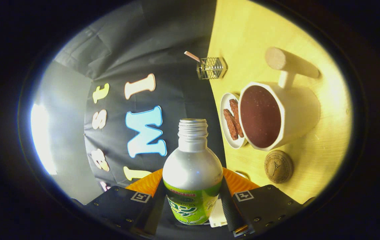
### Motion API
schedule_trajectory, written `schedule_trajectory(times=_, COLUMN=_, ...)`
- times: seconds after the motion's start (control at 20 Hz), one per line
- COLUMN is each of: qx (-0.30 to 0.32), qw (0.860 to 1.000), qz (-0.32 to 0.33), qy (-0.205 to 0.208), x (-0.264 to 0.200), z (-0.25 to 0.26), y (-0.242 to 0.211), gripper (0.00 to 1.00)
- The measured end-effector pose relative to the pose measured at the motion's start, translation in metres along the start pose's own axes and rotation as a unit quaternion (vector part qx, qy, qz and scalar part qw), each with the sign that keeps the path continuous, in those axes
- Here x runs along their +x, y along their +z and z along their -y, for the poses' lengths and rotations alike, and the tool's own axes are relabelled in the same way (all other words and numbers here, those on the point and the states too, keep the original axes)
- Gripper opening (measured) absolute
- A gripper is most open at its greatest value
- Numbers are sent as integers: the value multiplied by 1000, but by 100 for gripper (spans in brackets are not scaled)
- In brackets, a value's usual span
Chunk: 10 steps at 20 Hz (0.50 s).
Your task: Take the bottle from table, then pour the juice into the cup, finally place the bottle on the coaster
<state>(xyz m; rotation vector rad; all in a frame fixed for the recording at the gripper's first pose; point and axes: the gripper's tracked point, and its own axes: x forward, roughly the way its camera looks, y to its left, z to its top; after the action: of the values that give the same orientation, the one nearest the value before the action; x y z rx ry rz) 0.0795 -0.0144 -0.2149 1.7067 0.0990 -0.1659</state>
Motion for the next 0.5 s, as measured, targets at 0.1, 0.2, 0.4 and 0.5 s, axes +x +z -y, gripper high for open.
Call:
schedule_trajectory(times=0.1, qx=-27, qw=1000, qz=2, qy=1, x=1, z=-4, y=1, gripper=76)
schedule_trajectory(times=0.2, qx=-42, qw=999, qz=1, qy=12, x=-1, z=-13, y=-2, gripper=76)
schedule_trajectory(times=0.4, qx=-92, qw=996, qz=-6, qy=11, x=2, z=-22, y=-8, gripper=76)
schedule_trajectory(times=0.5, qx=-119, qw=993, qz=-7, qy=17, x=2, z=-34, y=-11, gripper=76)
